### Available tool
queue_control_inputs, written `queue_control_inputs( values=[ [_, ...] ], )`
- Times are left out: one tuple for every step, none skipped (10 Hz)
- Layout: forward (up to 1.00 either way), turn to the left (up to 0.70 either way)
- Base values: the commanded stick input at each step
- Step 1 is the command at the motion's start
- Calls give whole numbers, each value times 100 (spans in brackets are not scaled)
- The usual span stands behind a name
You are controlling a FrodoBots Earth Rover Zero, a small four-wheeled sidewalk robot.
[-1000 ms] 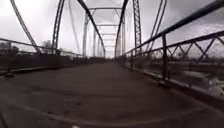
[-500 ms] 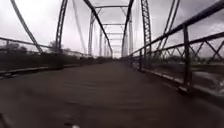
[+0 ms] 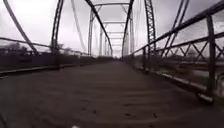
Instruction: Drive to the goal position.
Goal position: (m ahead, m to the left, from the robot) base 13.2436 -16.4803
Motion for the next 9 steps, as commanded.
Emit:
queue_control_inputs(
  values=[
    [100,0],
    [100,0],
    [100,0],
    [100,0],
    [100,0],
    [100,0],
    [100,0],
    [100,-24],
    [100,-40]
  ],
)
